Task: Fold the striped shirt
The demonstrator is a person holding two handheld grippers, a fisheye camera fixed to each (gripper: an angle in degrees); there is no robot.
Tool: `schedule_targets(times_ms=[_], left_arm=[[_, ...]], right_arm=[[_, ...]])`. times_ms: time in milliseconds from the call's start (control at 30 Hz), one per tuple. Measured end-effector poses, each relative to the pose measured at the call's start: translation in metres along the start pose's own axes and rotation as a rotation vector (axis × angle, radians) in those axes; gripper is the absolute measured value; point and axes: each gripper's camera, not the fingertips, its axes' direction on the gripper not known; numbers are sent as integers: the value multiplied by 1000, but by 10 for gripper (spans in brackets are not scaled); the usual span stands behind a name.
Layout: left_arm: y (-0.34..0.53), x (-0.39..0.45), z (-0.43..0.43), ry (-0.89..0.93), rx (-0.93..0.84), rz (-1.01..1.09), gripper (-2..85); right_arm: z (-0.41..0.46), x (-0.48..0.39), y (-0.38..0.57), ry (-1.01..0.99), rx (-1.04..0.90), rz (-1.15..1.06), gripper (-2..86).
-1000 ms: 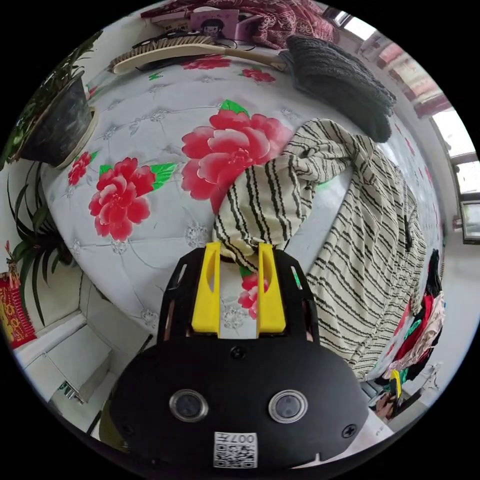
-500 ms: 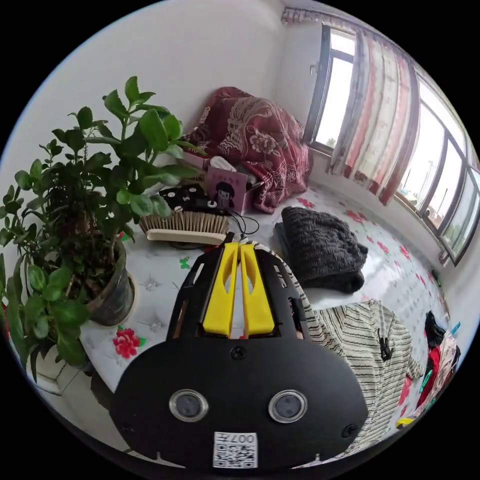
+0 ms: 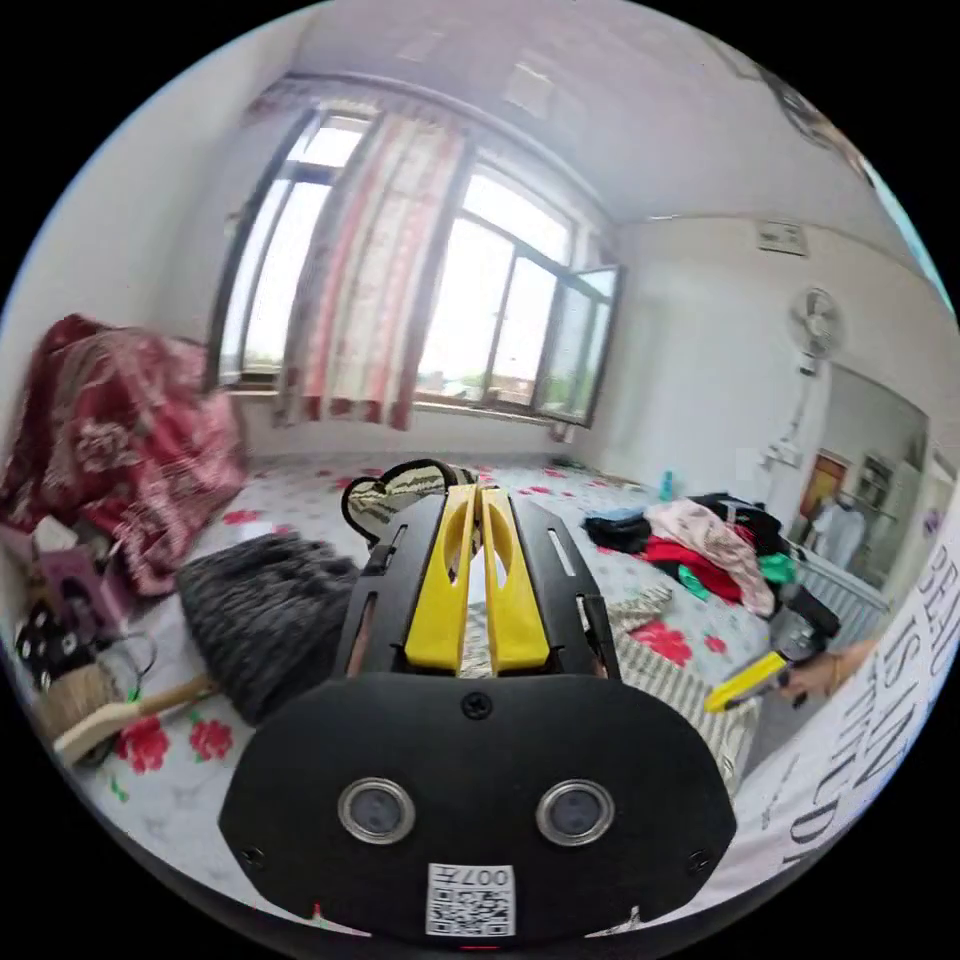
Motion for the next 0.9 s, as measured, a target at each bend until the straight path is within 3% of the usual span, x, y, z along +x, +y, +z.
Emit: schedule_targets(times_ms=[33,133,467,633,800,900], left_arm=[[0,32,21,100,-50,70,52],[26,79,62,114,-240,151,120],[132,57,78,-224,-810,-16,104],[135,33,134,-233,-891,-52,100],[144,7,191,-261,-1003,-75,95],[125,-8,193,-277,-940,-92,79]], right_arm=[[-1,9,2,-13,13,27,17],[0,37,14,-28,17,104,24],[-2,126,20,58,11,181,46],[5,165,-33,162,18,189,51],[44,210,-63,20,-91,308,30],[46,205,-71,27,-135,247,9]])
